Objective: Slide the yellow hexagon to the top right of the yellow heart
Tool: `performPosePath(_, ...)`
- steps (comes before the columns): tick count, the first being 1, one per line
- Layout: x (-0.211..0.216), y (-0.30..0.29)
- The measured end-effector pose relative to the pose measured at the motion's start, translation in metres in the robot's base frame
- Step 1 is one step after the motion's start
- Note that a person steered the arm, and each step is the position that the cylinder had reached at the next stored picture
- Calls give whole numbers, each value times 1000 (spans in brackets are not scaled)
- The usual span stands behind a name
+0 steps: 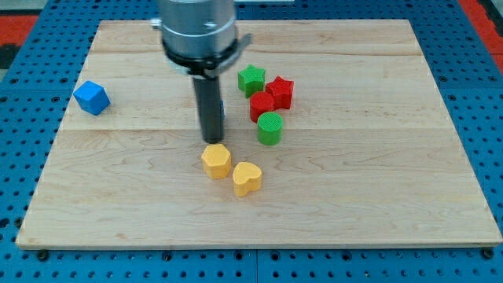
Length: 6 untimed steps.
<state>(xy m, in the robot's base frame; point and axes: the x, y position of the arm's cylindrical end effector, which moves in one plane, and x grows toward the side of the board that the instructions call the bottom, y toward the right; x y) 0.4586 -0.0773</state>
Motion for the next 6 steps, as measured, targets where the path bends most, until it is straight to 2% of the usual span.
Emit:
performPosePath(1,12,-58)
performPosePath(2,43,-43)
performPosePath(5,28,144)
performPosePath(6,28,114)
